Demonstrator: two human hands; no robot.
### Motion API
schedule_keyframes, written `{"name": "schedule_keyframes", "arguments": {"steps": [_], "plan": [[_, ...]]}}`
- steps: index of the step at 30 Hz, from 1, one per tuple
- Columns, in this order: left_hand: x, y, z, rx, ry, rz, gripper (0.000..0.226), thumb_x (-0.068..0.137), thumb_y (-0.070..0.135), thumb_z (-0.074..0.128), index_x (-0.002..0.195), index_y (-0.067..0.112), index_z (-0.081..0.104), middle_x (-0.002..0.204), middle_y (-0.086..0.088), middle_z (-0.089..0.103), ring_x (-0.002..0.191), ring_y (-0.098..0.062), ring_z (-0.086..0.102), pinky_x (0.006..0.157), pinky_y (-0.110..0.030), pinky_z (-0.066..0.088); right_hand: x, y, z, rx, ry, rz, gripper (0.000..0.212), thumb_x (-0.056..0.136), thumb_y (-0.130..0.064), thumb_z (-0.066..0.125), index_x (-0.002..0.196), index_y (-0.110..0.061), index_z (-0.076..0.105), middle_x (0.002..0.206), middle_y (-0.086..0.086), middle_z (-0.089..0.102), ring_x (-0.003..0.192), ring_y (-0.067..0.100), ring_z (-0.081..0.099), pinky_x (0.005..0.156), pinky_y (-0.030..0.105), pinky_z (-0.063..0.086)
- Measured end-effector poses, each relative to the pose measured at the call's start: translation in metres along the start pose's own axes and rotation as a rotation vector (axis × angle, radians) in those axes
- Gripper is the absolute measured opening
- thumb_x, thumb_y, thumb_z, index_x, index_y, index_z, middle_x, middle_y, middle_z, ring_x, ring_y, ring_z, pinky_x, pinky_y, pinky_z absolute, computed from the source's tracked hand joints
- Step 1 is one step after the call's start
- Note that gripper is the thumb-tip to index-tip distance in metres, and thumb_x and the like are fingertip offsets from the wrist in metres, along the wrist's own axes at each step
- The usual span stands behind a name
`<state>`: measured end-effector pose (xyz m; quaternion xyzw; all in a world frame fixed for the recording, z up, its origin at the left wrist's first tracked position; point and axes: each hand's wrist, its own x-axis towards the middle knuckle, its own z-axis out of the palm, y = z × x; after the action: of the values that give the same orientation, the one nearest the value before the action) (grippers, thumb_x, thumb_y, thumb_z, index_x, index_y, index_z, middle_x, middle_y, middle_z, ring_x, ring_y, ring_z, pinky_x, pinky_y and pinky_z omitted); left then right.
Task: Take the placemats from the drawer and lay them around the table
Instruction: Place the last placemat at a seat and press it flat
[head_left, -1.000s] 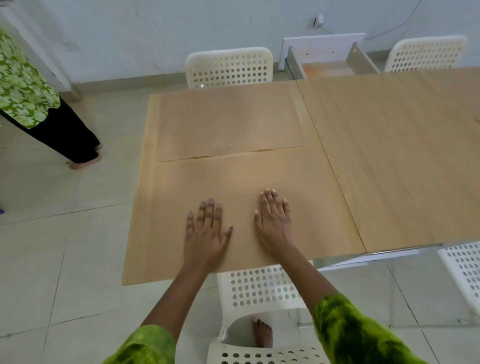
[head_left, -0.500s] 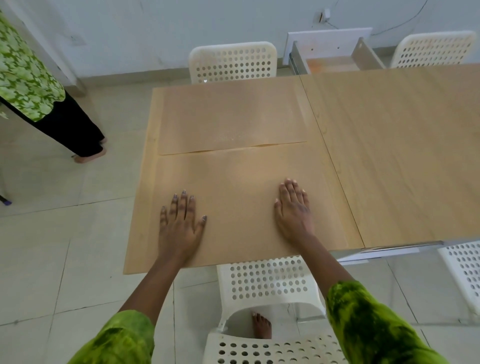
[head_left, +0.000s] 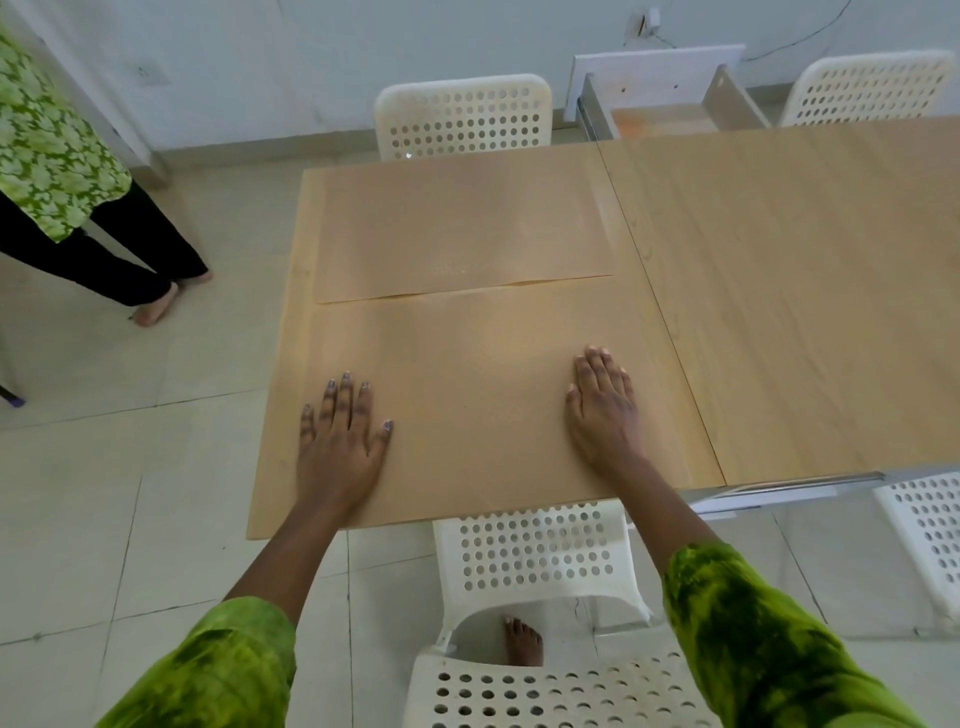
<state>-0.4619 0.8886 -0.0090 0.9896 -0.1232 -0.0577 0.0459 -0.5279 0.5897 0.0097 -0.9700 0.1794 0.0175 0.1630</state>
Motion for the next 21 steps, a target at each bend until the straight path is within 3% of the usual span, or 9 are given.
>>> {"name": "schedule_keyframes", "arguments": {"steps": [18, 21], "plan": [[0.003, 0.003, -0.004, -0.028, -0.047, -0.025, 0.089, 0.077, 0.062, -0.007, 0.152, 0.016, 0.008, 0.161, -0.009, 0.001, 0.149, -0.026, -0.001, 0.119, -0.045, 0.001, -0.001, -0.008, 0.003, -0.014, -0.001, 0.035, 0.056, 0.098, -0.032, 0.020, 0.149, -0.011, 0.018, 0.160, 0.006, 0.011, 0.148, 0.019, 0.003, 0.119, 0.034, -0.001], [-0.001, 0.035, -0.003, -0.033, -0.056, 0.085, 0.092, 0.076, 0.066, -0.010, 0.151, 0.014, -0.003, 0.160, -0.008, -0.007, 0.148, -0.026, -0.008, 0.118, -0.042, -0.006, -0.013, -0.030, 0.011, 0.001, -0.035, -0.059, 0.064, 0.091, -0.037, 0.012, 0.150, -0.013, 0.011, 0.160, 0.007, 0.006, 0.148, 0.020, 0.000, 0.118, 0.035, -0.005]]}}
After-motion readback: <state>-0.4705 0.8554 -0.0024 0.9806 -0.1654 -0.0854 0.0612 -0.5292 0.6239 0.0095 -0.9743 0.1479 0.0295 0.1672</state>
